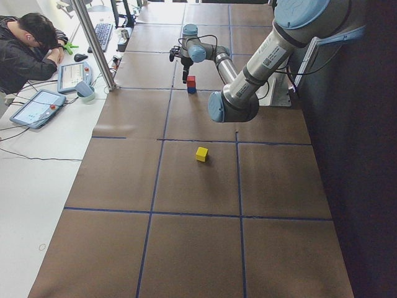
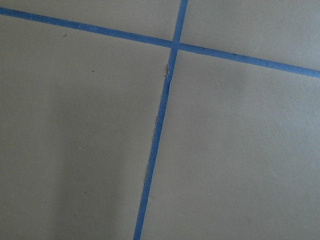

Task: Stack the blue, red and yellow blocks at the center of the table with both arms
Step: 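Move the left gripper back toward the yellow cube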

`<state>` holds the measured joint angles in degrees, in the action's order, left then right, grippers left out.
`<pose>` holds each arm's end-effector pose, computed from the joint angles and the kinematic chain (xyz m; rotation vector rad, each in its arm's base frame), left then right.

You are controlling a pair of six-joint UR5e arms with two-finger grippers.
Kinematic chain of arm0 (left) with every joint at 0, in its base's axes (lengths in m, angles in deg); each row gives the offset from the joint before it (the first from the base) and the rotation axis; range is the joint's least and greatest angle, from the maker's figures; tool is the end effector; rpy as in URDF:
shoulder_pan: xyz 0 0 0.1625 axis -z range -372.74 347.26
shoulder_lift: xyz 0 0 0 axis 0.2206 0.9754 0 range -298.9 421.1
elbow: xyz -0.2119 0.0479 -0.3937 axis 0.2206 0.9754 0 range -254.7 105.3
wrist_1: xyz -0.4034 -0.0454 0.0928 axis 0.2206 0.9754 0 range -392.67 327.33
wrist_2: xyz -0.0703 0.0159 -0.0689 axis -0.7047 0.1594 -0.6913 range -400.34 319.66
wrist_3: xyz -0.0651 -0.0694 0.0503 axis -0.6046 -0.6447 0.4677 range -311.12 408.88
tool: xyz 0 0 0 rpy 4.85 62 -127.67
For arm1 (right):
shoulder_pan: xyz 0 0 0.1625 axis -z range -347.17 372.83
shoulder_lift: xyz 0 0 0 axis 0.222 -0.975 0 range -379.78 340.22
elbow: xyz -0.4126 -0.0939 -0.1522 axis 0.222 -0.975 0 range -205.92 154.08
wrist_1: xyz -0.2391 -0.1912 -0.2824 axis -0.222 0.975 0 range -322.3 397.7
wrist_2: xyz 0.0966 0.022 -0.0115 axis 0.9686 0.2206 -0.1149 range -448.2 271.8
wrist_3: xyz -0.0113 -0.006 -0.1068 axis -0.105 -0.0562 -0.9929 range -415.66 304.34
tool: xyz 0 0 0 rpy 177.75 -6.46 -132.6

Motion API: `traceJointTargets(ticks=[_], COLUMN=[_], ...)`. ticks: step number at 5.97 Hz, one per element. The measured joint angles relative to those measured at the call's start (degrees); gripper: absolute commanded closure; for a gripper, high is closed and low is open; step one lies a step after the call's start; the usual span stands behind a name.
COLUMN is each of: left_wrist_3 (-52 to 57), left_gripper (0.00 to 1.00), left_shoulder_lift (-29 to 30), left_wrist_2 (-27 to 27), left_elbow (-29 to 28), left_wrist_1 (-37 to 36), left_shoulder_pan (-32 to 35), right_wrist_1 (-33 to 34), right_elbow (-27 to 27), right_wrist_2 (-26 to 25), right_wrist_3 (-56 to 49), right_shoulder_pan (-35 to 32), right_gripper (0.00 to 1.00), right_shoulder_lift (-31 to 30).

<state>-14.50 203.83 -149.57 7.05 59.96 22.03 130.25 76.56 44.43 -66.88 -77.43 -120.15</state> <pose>0.5862 -0.5261 0.1545 0.1434 0.8608 0.0048 0.0623 -0.4122 0.6702 0.0672 -0.7420 -0.1796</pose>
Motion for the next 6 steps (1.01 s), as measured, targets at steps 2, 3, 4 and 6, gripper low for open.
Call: traceJointTargets(ticks=[2, 3, 4, 6], left_wrist_3=[10.89, 17.75, 24.85, 31.72], left_gripper=[0.00, 0.00, 0.00, 0.00], left_shoulder_lift=[-9.85, -19.42, -29.19, -46.26], left_wrist_2=[-11.34, -14.71, -16.05, -16.23], left_elbow=[8.03, 15.12, 20.76, 26.05], left_wrist_1=[-0.20, 0.04, 0.71, 8.03], left_shoulder_pan=[9.19, 13.75, 16.76, 18.88], right_wrist_1=[0.00, 0.00, 0.00, 0.00], right_elbow=[-0.04, -0.06, -0.08, -0.09], right_wrist_2=[-0.03, -0.04, -0.04, -0.08], right_wrist_3=[0.01, 0.05, 0.06, 0.03], right_shoulder_pan=[0.00, 0.00, 0.00, 0.00], right_gripper=[0.00, 0.00, 0.00, 0.00], right_shoulder_lift=[0.00, 0.00, 0.00, 0.00])
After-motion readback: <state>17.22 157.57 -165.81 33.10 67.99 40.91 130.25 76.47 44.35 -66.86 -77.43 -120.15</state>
